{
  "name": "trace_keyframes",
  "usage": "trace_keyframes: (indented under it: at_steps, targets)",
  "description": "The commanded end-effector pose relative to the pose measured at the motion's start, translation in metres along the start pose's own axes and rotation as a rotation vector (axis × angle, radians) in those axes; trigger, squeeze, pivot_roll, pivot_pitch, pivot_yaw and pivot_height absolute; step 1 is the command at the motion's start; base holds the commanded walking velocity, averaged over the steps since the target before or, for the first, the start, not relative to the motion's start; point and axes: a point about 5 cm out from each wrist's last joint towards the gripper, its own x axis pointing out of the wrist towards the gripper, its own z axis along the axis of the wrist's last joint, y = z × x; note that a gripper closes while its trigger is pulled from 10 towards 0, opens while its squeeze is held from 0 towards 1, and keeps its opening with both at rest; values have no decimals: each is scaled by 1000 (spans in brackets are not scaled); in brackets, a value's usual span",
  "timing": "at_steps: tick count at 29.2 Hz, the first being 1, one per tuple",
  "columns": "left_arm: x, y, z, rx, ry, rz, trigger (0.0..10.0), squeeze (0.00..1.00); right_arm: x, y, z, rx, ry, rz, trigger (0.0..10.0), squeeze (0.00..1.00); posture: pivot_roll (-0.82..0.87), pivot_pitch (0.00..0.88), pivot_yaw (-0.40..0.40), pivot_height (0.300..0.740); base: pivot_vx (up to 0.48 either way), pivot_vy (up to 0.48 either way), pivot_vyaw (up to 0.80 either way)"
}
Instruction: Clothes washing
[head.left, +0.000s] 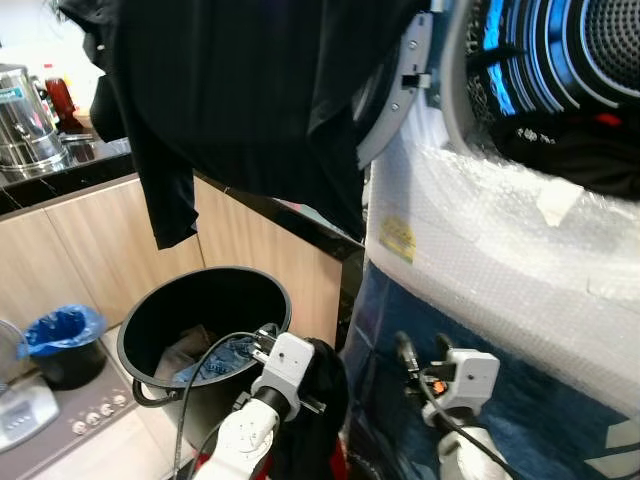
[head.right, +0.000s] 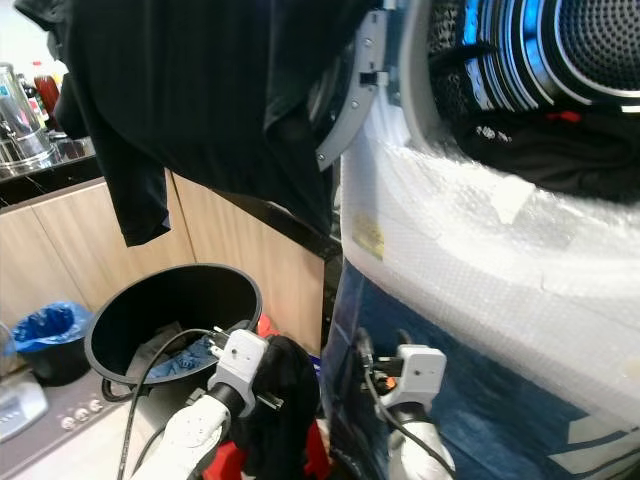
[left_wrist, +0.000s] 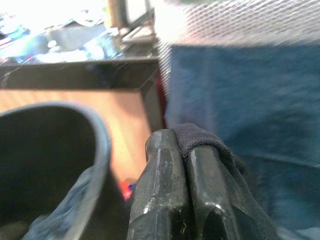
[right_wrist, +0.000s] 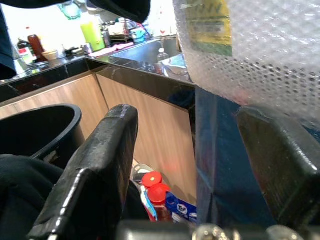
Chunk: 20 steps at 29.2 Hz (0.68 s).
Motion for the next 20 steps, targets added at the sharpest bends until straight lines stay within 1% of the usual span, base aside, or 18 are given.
trace_keyframes:
  at_steps: [1,20]
  targets:
    - [3,0,6,-18,-30,11,10000,0,1,-1,0,-3,-2,-4,10000,0,-28,0,-17,740,0,0,0]
    - [0,1,3,-38,-29,18,10000,0,-2,-3,-2,-15,-1,-4,10000,0,-34,0,-18,740,0,0,0]
